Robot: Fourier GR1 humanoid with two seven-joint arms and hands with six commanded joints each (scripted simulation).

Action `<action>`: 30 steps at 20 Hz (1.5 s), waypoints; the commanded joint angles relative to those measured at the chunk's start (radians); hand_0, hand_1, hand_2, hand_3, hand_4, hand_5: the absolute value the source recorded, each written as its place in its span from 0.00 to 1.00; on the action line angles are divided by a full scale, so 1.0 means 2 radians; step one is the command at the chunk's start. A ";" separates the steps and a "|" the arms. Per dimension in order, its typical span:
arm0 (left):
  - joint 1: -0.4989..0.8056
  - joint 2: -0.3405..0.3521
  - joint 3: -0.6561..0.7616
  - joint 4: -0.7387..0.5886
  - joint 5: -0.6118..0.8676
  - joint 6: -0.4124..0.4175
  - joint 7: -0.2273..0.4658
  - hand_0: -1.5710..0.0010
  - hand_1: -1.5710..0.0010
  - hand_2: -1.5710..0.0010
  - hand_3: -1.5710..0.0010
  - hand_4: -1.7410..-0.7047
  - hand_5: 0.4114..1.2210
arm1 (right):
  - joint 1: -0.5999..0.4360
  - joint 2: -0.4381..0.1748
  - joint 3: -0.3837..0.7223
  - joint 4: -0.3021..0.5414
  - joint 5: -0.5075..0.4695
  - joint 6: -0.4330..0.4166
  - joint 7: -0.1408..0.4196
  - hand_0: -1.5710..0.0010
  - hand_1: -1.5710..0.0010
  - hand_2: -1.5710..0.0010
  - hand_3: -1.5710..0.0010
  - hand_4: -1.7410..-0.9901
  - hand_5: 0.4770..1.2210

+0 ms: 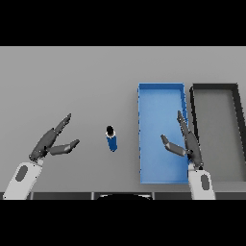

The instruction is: Pick up the blue pipe and place it into the blue bin.

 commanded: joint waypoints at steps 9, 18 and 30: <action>-0.015 -0.036 -0.083 -0.028 -0.035 -0.036 0.051 1.00 1.00 1.00 1.00 0.62 0.05 | 0.000 0.002 0.002 -0.001 0.002 0.000 -0.004 1.00 1.00 1.00 1.00 0.64 0.19; -0.060 -0.117 -0.117 0.035 -0.054 -0.040 0.064 1.00 1.00 1.00 1.00 0.60 0.05 | 0.015 -0.002 -0.006 -0.012 -0.008 0.003 -0.002 1.00 1.00 1.00 1.00 0.62 0.18; -0.116 -0.225 -0.109 0.149 -0.043 -0.036 0.017 0.88 0.78 0.69 0.67 0.47 0.39 | 0.012 0.003 -0.006 -0.008 -0.008 0.002 -0.003 1.00 1.00 1.00 1.00 0.64 0.17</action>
